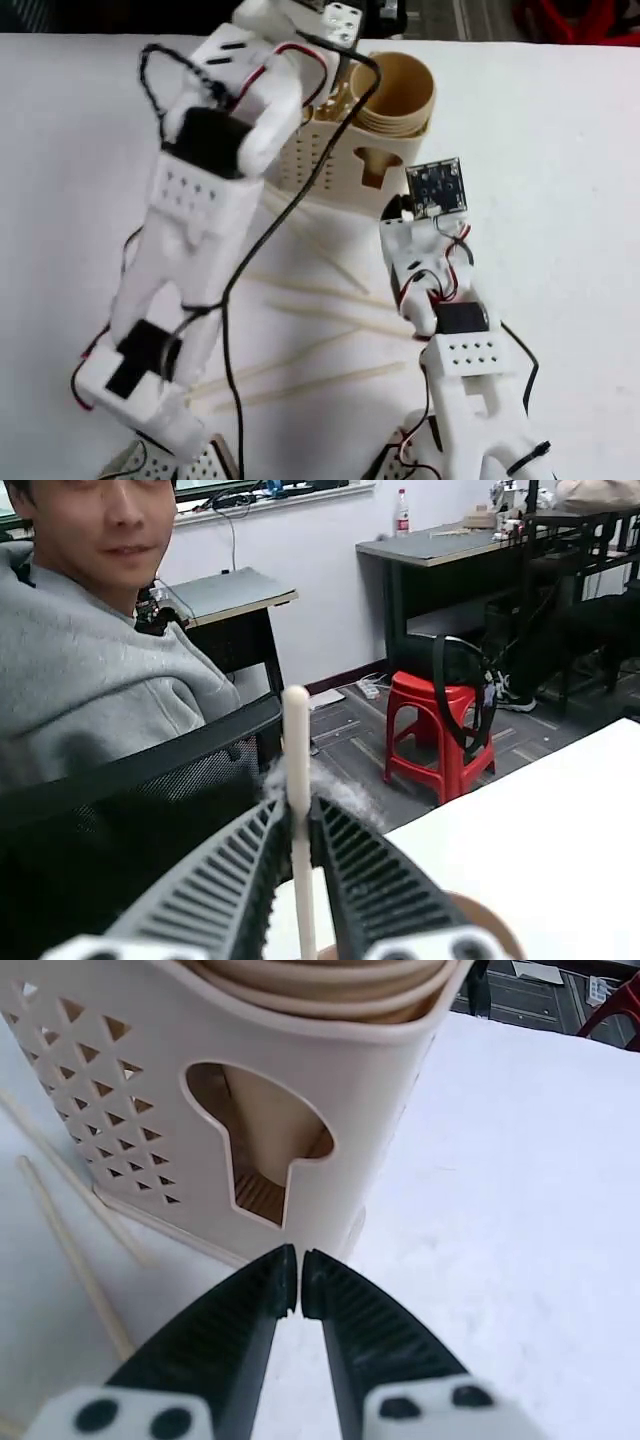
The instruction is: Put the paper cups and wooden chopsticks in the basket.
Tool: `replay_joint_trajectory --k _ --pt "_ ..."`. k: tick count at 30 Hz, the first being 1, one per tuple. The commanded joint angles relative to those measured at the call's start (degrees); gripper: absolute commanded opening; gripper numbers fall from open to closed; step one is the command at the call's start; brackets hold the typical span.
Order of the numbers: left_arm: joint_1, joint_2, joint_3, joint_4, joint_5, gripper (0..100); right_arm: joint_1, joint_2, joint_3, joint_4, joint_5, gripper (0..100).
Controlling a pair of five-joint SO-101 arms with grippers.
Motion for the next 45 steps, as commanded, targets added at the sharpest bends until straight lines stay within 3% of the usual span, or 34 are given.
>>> replay_joint_trajectory --k 1,5,10,18,23,28,32,38,45 --pt "-2.4 2.9 -2.1 -2.8 0.7 2 0.6 -2.0 -0.4 -1.3 -0.2 2.5" --pt "-2.9 4.4 -2.2 0.4 0.4 6 0.6 -2.0 -0.5 -1.3 -0.1 2.5" --pt "-3.5 3.1 -2.5 8.9 0.5 21 0.6 -2.0 -0.5 -1.3 -0.1 2.5" --pt "-8.7 -7.1 -2.5 23.6 -0.3 21 0.6 -2.0 -0.5 -1.3 -0.1 2.5" --pt "-9.7 -12.8 -2.1 38.9 -9.1 21 1.1 -2.0 -0.5 -1.3 -0.1 2.5" --pt "-12.9 -12.9 -1.1 53.1 -11.0 21 1.9 -2.0 -0.7 -1.3 -0.1 2.5" --pt "-18.5 -15.1 10.5 52.3 -11.3 21 2.0 -2.0 -0.7 -1.3 -0.1 2.5" --pt "-19.7 -16.0 29.3 52.0 -17.9 21 2.0 -2.0 -0.7 -1.3 -0.1 2.5" --pt "-19.7 -16.0 51.3 39.6 -18.0 21 2.0 -2.0 -0.7 -1.3 -0.1 2.5"
